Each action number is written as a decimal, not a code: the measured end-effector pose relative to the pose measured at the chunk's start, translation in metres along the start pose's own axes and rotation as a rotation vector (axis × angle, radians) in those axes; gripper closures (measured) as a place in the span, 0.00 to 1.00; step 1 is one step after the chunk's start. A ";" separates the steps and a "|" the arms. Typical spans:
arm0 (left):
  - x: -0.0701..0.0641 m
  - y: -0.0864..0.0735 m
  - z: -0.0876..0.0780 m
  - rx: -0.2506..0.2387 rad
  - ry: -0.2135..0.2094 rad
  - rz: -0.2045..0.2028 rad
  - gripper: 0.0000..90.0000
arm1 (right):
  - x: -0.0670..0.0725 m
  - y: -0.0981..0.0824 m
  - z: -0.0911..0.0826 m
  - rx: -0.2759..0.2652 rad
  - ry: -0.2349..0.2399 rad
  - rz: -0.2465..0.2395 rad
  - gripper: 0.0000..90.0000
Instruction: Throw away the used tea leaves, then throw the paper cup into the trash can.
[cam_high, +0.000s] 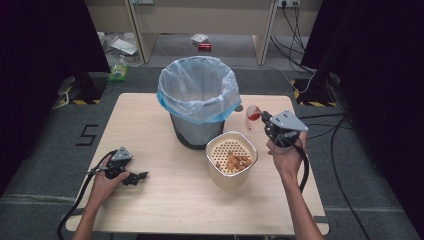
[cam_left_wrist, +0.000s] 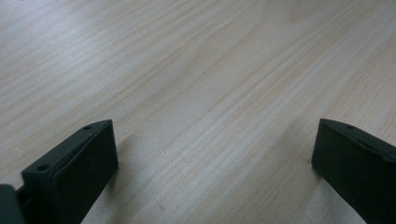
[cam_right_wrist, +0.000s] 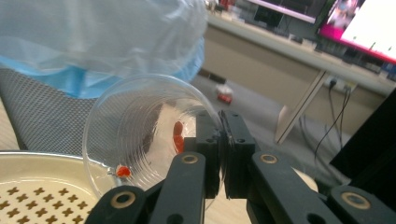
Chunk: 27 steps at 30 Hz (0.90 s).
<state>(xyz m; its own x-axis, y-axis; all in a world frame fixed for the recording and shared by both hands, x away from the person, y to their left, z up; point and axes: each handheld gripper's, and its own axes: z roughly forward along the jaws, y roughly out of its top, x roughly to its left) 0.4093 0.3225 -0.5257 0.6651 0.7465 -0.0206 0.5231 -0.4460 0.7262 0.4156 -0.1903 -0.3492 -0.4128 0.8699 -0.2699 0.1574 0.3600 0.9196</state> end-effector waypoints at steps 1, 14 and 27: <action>0.000 0.000 0.000 0.000 0.000 0.000 0.00 | -0.004 0.001 0.001 0.003 -0.001 0.016 0.97; 0.000 0.000 0.000 0.001 0.000 0.000 0.00 | -0.029 0.034 0.004 0.001 -0.010 0.060 0.97; 0.000 0.000 0.000 -0.001 0.000 0.000 0.00 | -0.045 0.094 0.014 -0.050 0.018 0.118 0.97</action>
<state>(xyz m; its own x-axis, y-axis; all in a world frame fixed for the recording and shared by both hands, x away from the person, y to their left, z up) 0.4092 0.3225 -0.5258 0.6649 0.7466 -0.0204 0.5227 -0.4456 0.7268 0.4617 -0.1905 -0.2544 -0.4099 0.8990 -0.1542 0.1612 0.2378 0.9578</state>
